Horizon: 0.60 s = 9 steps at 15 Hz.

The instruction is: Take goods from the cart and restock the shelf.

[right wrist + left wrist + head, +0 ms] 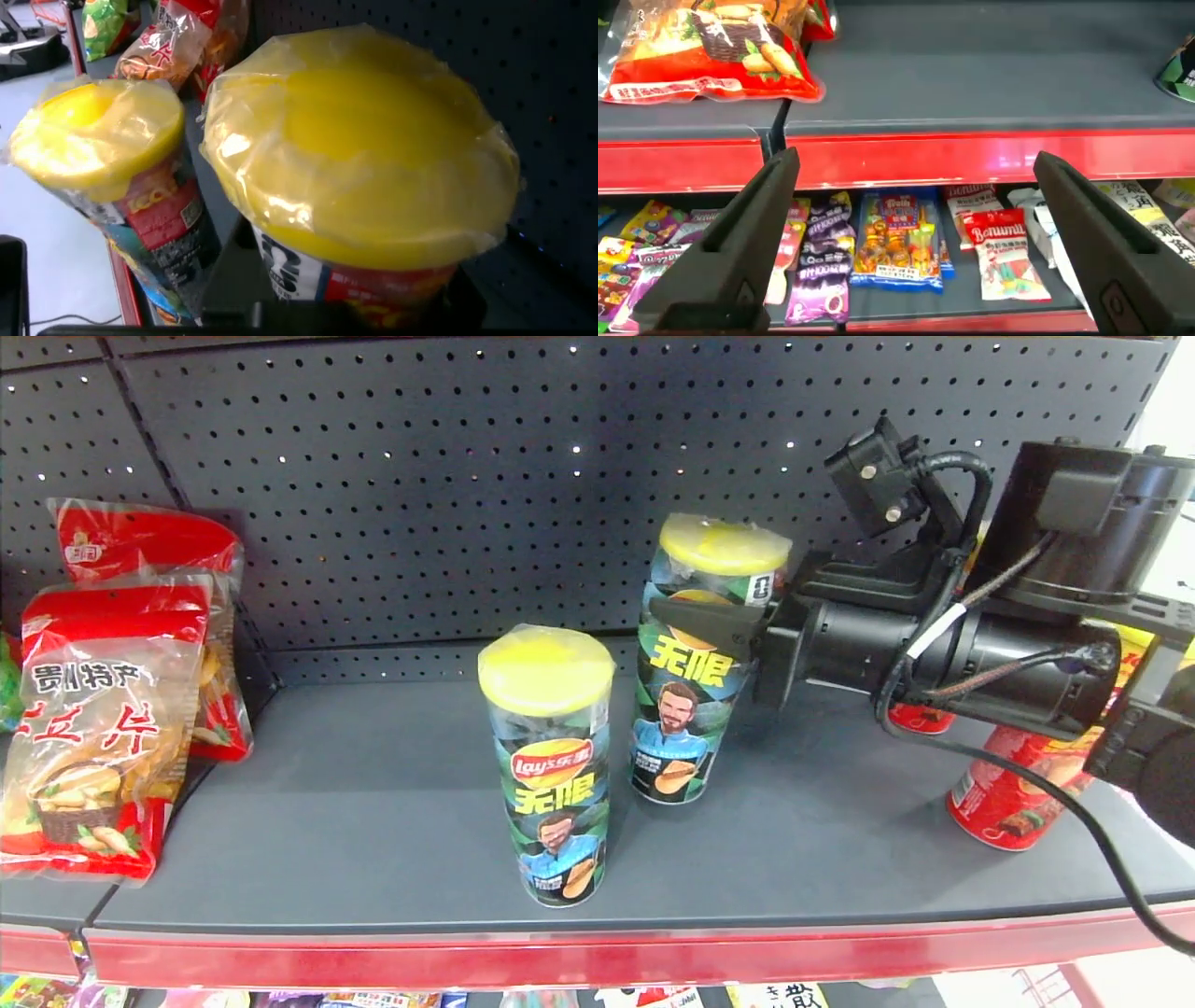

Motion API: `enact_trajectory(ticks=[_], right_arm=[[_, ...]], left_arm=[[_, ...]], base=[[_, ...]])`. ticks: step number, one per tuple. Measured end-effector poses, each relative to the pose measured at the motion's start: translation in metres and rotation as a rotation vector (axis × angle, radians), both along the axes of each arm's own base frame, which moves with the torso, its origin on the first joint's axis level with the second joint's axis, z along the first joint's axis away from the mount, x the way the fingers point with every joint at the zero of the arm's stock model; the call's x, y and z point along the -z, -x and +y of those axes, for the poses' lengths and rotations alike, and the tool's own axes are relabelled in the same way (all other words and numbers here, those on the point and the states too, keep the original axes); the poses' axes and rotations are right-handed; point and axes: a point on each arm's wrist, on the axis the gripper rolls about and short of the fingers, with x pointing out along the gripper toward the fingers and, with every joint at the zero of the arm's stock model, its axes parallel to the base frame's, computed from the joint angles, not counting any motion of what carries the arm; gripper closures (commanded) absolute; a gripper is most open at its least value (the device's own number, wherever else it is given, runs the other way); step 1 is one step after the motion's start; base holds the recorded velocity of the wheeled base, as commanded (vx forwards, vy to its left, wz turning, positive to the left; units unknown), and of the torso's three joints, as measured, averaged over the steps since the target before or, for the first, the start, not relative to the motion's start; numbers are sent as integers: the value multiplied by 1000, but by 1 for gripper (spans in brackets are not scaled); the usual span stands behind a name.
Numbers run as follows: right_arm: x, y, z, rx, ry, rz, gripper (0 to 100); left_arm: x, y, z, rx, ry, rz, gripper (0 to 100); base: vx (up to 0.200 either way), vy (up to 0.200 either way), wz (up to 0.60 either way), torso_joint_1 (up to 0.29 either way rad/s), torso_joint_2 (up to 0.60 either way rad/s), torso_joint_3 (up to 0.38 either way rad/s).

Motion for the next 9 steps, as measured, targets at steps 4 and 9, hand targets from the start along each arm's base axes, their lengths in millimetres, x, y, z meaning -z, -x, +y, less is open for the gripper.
enact_trajectory(ticks=[4,9], right_arm=[[-4,-12,10,-16,-10,-15,100],[5,-43,35,-52,11,-47,100]], left_arm=[[0,0,0,0,0,-1,0],[0,0,0,0,0,-1,0]], base=[[0,0,0,0,0,0],[0,0,0,0,0,0]])
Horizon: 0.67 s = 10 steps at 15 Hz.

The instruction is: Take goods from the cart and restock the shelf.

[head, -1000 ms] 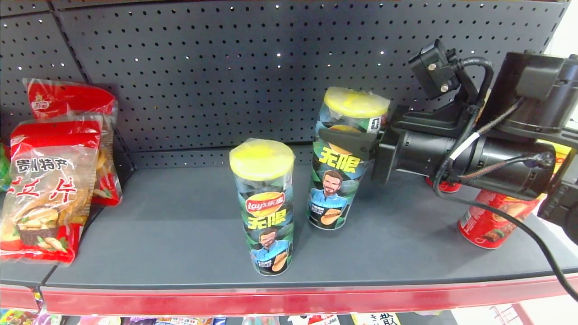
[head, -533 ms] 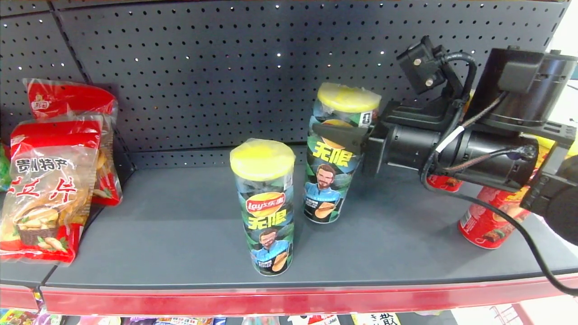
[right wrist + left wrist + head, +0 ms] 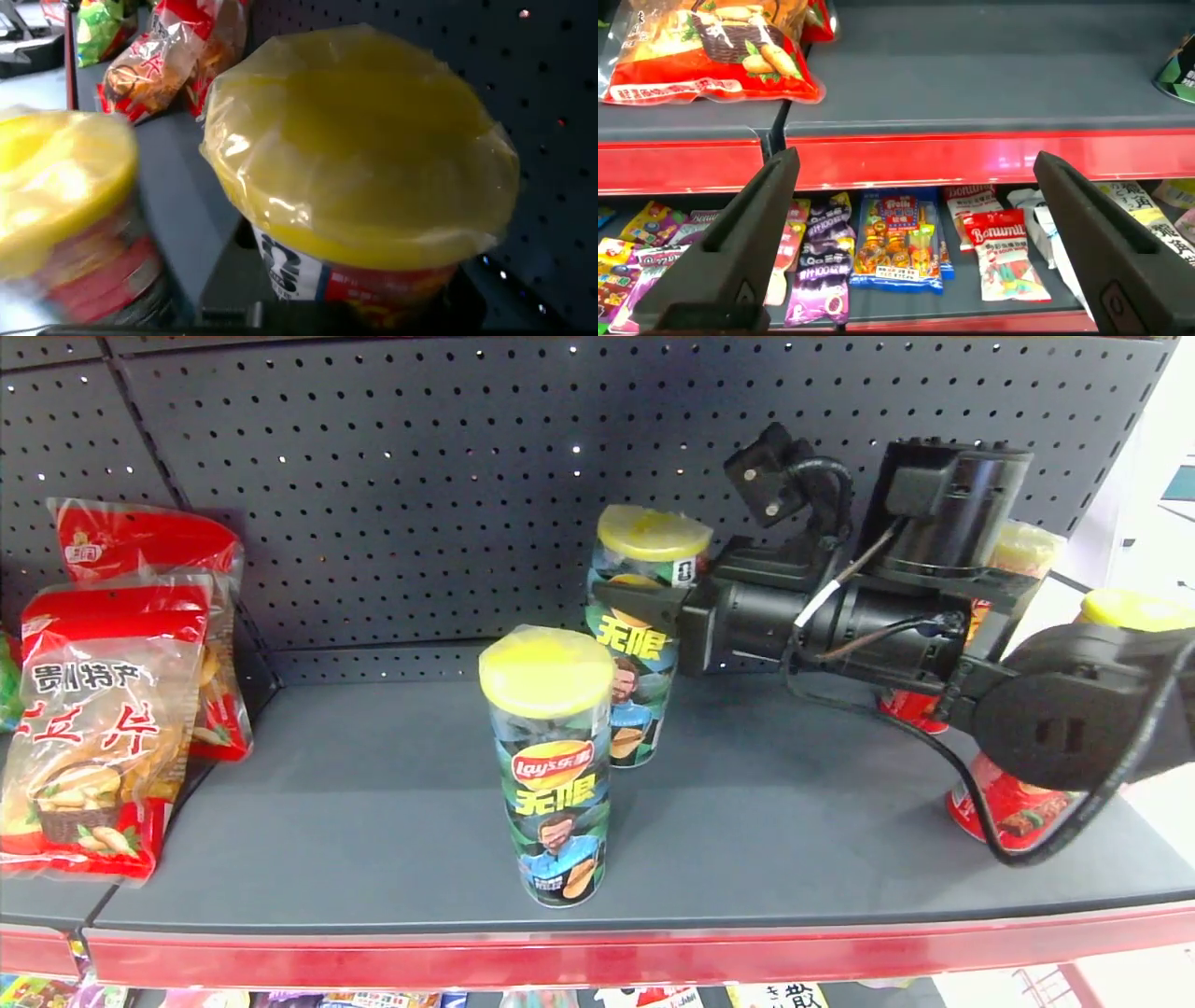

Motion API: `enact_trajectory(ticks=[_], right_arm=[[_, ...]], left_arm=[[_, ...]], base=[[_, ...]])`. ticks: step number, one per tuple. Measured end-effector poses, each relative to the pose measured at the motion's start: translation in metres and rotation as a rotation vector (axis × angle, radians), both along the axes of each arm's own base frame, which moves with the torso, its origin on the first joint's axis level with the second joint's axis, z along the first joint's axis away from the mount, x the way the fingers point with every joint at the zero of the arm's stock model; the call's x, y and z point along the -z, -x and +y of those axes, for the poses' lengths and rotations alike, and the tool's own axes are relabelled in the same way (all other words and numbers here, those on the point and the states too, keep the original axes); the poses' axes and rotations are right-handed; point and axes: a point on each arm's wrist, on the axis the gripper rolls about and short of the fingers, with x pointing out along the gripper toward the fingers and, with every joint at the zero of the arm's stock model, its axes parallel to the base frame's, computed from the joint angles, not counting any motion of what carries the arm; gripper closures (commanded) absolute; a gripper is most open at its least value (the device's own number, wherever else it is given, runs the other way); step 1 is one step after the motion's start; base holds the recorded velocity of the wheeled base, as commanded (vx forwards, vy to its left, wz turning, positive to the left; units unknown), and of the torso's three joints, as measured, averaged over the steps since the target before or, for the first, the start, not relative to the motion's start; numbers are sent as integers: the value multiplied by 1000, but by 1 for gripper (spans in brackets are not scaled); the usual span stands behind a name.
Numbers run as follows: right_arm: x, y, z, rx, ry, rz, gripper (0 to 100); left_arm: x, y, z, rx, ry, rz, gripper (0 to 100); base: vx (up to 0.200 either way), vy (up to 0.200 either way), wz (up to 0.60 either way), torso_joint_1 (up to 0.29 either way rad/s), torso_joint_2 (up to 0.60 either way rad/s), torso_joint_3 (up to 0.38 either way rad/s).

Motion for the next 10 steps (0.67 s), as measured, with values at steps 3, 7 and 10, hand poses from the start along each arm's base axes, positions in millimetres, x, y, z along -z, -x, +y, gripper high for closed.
enact_trajectory(ticks=[3,7,10], right_arm=[[10,-20,15,-88,42,-71,100],[28,-38,16,-137,92,-100,100],[32,-42,12,-141,104,-100,100]], left_arm=[[0,0,0,0,0,0,0],[0,0,0,0,0,0,0],[0,0,0,0,0,0,0]], base=[[0,0,0,0,0,0],[0,0,0,0,0,0],[0,0,0,0,0,0]])
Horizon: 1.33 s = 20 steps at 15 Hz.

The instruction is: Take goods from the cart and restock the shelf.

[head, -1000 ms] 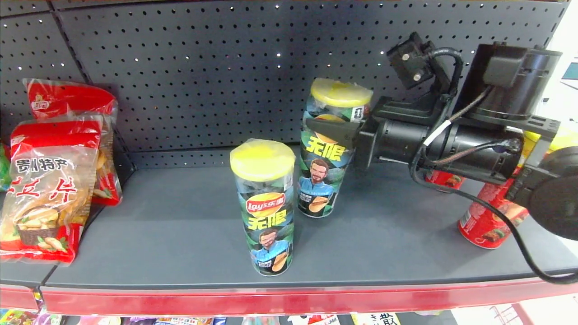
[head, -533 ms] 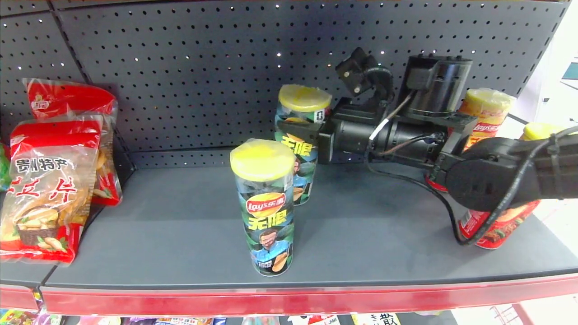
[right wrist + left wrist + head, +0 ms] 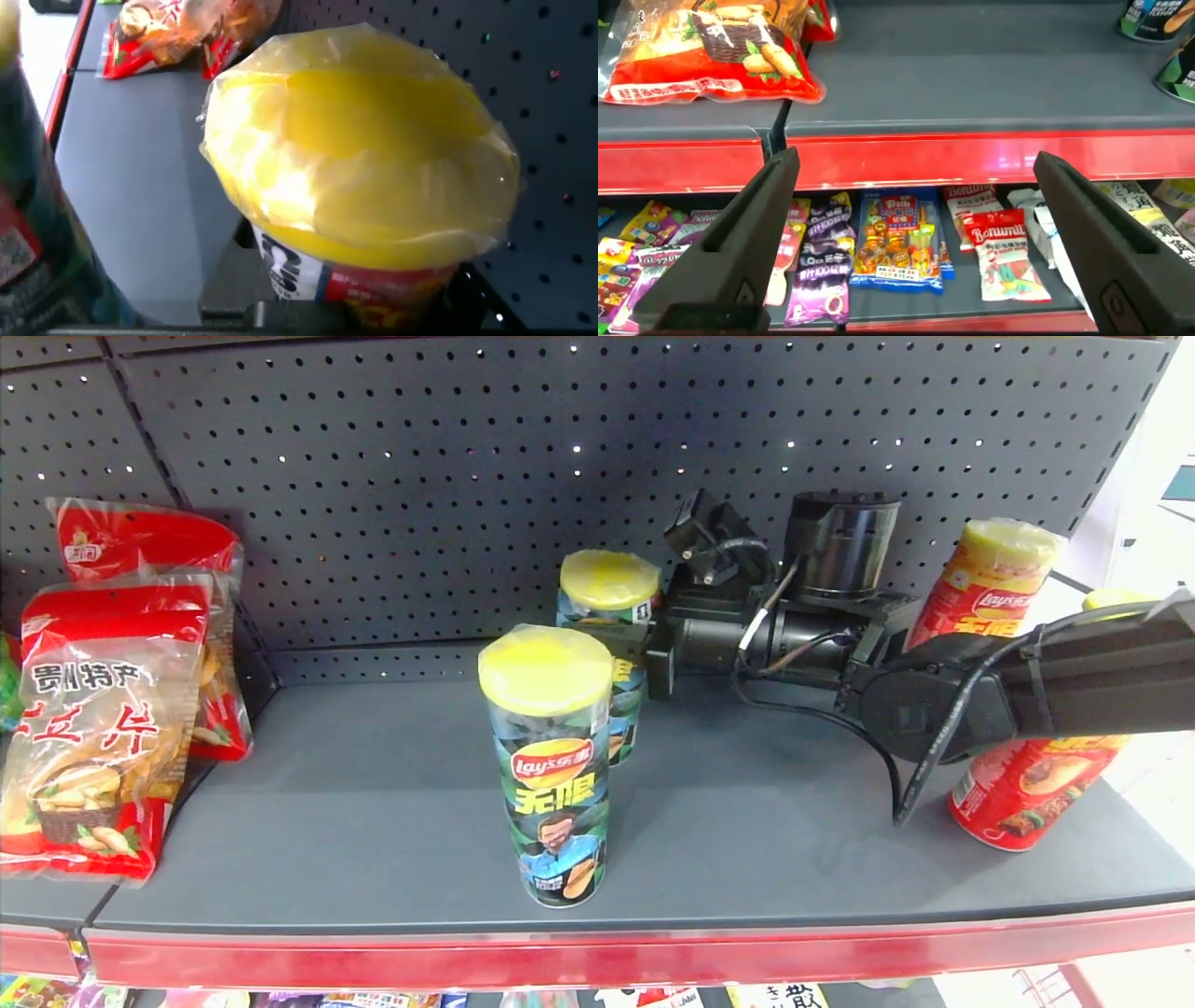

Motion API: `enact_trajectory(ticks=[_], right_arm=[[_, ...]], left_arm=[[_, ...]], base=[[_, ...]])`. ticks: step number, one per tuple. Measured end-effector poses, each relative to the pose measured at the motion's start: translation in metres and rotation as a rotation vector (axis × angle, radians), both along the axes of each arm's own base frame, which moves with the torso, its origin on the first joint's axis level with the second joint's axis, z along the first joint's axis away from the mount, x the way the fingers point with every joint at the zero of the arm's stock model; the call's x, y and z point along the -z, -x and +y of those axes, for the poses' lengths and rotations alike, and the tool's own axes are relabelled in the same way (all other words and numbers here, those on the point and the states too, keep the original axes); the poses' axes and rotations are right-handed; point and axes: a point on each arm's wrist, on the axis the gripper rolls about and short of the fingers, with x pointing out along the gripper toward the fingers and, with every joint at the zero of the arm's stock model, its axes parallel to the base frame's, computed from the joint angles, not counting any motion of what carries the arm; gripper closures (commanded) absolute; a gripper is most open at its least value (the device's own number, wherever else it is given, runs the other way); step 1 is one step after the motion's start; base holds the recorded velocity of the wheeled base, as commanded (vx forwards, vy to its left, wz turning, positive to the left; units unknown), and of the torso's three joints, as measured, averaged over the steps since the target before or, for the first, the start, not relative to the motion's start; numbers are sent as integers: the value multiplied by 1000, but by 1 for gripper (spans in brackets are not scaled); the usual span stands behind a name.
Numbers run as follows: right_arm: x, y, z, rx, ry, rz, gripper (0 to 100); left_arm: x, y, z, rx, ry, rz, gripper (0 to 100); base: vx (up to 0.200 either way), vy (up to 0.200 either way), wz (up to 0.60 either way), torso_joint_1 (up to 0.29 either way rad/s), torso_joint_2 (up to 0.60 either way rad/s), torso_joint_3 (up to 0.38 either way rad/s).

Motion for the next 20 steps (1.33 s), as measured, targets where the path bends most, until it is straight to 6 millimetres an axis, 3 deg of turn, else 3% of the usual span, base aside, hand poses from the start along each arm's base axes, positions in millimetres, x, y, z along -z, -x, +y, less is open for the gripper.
enact_trajectory(ticks=[20], right_arm=[[-2,3,23,-69,7,19,100]], left_arm=[[0,0,0,0,0,0,0]], base=[[0,0,0,0,0,0]])
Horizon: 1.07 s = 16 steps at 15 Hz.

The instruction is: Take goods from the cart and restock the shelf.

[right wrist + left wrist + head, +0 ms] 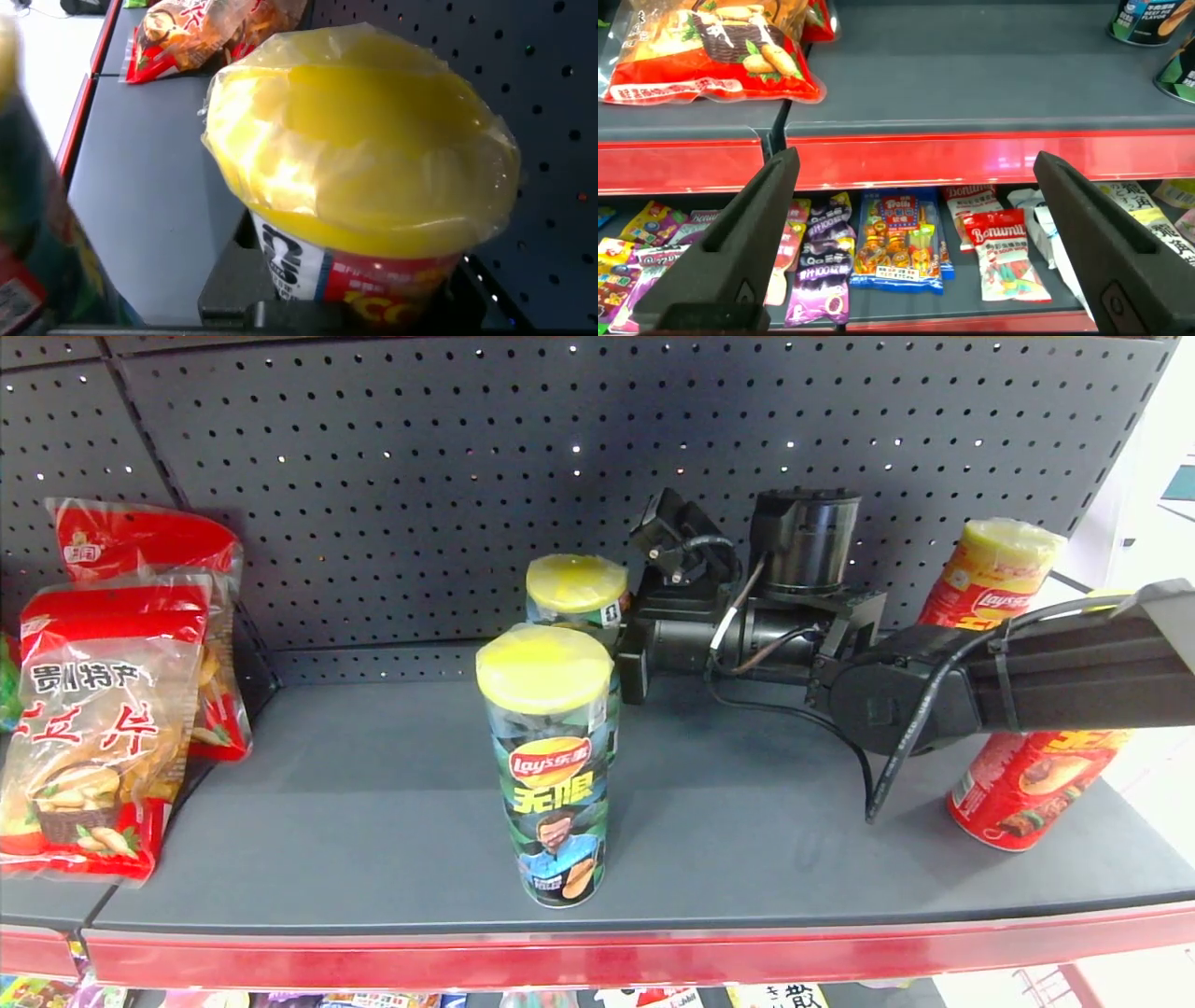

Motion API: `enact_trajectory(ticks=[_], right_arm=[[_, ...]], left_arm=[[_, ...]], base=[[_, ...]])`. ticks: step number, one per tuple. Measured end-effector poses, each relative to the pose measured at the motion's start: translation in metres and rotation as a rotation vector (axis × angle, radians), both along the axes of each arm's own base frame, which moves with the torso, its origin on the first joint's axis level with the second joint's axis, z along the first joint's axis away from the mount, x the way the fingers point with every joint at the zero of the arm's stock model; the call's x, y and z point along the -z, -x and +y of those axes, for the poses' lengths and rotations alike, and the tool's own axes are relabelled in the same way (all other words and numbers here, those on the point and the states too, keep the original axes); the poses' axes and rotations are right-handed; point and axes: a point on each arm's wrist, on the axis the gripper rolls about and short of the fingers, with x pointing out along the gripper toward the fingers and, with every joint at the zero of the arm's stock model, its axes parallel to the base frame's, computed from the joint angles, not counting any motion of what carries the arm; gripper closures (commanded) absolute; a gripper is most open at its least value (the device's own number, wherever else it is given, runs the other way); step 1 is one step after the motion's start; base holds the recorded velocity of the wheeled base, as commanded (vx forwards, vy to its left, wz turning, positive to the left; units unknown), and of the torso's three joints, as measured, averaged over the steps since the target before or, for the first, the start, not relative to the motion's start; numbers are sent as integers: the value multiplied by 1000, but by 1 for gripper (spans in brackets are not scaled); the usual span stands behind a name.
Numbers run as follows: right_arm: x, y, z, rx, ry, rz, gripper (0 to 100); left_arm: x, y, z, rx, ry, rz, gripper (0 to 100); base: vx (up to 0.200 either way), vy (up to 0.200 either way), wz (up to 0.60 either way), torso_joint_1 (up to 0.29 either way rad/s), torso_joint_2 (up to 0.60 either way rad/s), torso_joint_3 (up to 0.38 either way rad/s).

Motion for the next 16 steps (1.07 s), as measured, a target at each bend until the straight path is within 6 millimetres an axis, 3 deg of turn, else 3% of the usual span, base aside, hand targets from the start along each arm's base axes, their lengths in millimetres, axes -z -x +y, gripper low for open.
enact_trajectory(ticks=[11,12,16], right_arm=[[3,1,4,22,-3,31,100],[4,1,5,21,-3,33,0],[8,0,8,18,5,44,0]], left_arm=[[0,0,0,0,0,0,0],[0,0,0,0,0,0,0],[0,0,0,0,0,0,0]], base=[[0,0,0,0,0,0],[0,0,0,0,0,0],[0,0,0,0,0,0]])
